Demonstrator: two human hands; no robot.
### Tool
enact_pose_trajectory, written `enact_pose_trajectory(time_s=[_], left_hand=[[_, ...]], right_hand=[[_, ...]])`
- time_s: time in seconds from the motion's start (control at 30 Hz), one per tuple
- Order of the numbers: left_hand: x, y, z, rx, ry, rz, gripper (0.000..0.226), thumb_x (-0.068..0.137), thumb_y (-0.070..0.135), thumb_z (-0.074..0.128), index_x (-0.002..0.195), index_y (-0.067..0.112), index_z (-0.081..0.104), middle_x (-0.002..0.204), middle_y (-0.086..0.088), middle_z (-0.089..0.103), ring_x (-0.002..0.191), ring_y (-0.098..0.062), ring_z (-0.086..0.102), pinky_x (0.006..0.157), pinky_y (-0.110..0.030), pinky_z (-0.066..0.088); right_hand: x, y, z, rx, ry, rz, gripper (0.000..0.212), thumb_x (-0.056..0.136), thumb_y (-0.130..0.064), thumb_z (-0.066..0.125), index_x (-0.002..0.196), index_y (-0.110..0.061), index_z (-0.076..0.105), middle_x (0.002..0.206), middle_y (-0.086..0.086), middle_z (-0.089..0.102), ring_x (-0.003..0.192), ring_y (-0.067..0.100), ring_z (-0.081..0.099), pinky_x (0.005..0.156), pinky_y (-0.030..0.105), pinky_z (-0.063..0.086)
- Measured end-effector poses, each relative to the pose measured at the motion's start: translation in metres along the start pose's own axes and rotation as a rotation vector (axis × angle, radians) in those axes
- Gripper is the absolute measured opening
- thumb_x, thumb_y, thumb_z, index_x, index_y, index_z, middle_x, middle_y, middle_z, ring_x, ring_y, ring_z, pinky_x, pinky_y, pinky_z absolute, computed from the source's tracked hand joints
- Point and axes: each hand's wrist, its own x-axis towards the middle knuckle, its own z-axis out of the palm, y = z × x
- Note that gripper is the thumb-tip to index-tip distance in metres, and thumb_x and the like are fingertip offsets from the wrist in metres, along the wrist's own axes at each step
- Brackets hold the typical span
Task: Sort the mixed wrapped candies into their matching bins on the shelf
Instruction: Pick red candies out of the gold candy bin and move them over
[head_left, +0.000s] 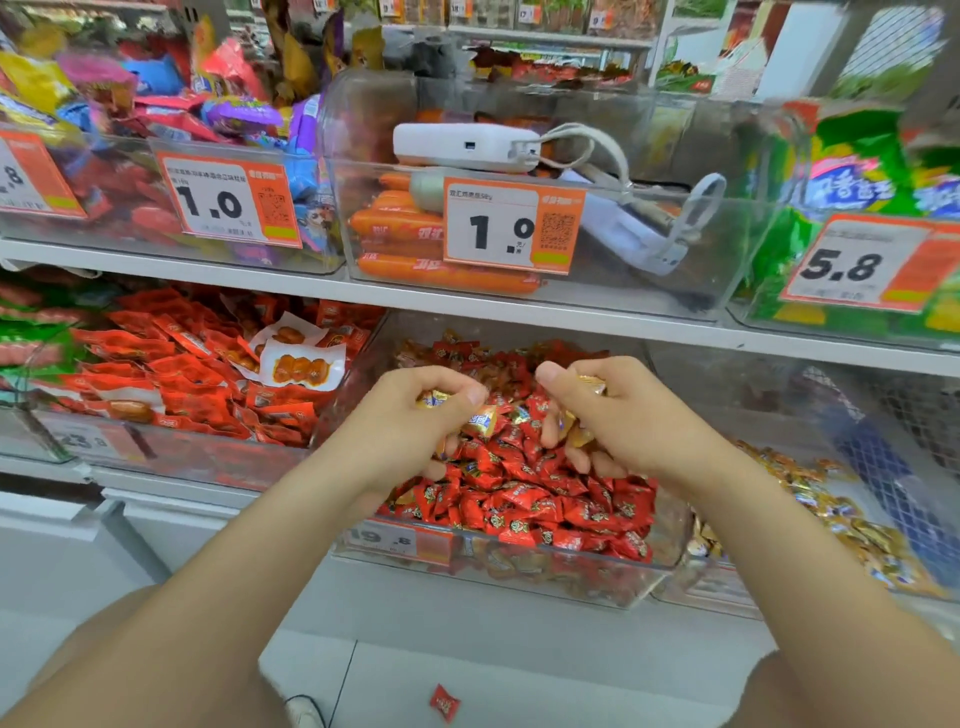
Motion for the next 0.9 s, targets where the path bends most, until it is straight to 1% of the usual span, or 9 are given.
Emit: enact_pose_trajectory(time_s=[0.1,0.2,0.3,0.37,0.5,0.63,0.7,0.8,0.9], left_hand=[[-0.017,0.008,0.029,-0.147,-0.098,-0.036,0.015,0.099,0.033,0.071,0.102,0.02,0.077,0.08,0.001,0.066,0.069,-0.015,0.059,0.055,-0.027,0.049],[-0.032,0.019,0.064,-0.212,-0.18,-0.05,0.014,0.098,0.028,0.073,0.102,0.015,0.077,0.093,-0.004,0.072,0.076,-0.02,0.068,0.06,-0.029,0.055],[-0.046,0.038,0.106,-0.185,-0.229,-0.005,0.006,0.099,0.017,0.071,0.102,0.014,0.076,0.093,-0.007,0.074,0.076,-0.019,0.074,0.063,-0.029,0.058],[-0.052,0.048,0.135,-0.048,-0.252,0.114,0.008,0.1,0.013,0.069,0.1,0.018,0.075,0.088,-0.006,0.074,0.066,-0.014,0.073,0.057,-0.027,0.057],[-0.043,0.058,0.201,0.352,-0.214,0.452,0.01,0.1,0.021,0.067,0.097,0.03,0.069,0.097,0.011,0.07,0.059,-0.004,0.068,0.062,-0.026,0.05],[0.002,0.051,0.264,0.565,-0.18,0.489,0.007,0.094,0.022,0.069,0.098,0.027,0.069,0.084,0.014,0.064,0.081,-0.009,0.062,0.076,-0.025,0.04],[0.028,0.043,0.286,0.629,-0.306,0.331,0.029,0.085,0.036,0.081,0.109,0.031,0.067,0.103,0.009,0.064,0.104,-0.018,0.063,0.084,-0.026,0.044],[0.055,0.031,0.303,0.816,-0.614,0.148,0.081,0.076,0.049,0.088,0.147,0.039,0.049,0.143,-0.001,0.046,0.128,-0.023,0.052,0.106,-0.032,0.047],[0.067,0.018,0.32,1.058,-0.705,0.11,0.091,0.086,0.048,0.078,0.157,0.057,0.022,0.156,-0.008,0.02,0.142,-0.044,0.032,0.115,-0.049,0.039]], right_hand=[[-0.025,0.016,-0.035,0.201,0.008,0.038,0.042,0.106,-0.041,0.06,0.091,-0.001,0.062,0.084,0.017,0.075,0.052,0.026,0.053,0.041,0.023,0.031],[-0.046,0.048,-0.078,0.293,0.131,0.133,0.036,0.107,-0.04,0.059,0.096,-0.005,0.064,0.073,0.013,0.063,0.052,0.022,0.048,0.047,0.023,0.029],[-0.063,0.098,-0.12,-0.035,0.407,0.243,0.048,0.106,-0.046,0.057,0.086,-0.005,0.068,0.059,0.006,0.06,0.056,0.026,0.056,0.055,0.028,0.039],[-0.073,0.133,-0.144,-0.336,0.498,0.353,0.049,0.104,-0.046,0.057,0.081,-0.004,0.067,0.064,0.011,0.068,0.068,0.034,0.066,0.064,0.036,0.047],[-0.093,0.172,-0.17,-0.466,0.378,0.407,0.023,0.091,-0.035,0.069,0.108,-0.019,0.067,0.099,0.006,0.074,0.093,0.028,0.07,0.086,0.039,0.056],[-0.103,0.183,-0.176,-0.43,0.133,0.205,0.04,0.086,-0.018,0.079,0.124,-0.027,0.073,0.11,-0.011,0.074,0.09,-0.004,0.066,0.086,0.024,0.053],[-0.104,0.189,-0.183,-0.453,0.207,0.197,0.037,0.088,-0.008,0.07,0.118,-0.028,0.077,0.104,-0.018,0.075,0.085,-0.004,0.068,0.081,0.026,0.055],[-0.111,0.186,-0.194,-0.3,0.466,0.286,0.034,0.093,-0.004,0.059,0.102,-0.031,0.079,0.088,-0.017,0.073,0.073,0.001,0.066,0.067,0.021,0.05],[-0.115,0.19,-0.2,-0.195,0.565,0.326,0.024,0.096,-0.009,0.061,0.099,-0.026,0.078,0.079,-0.003,0.075,0.064,0.013,0.067,0.055,0.022,0.051]])
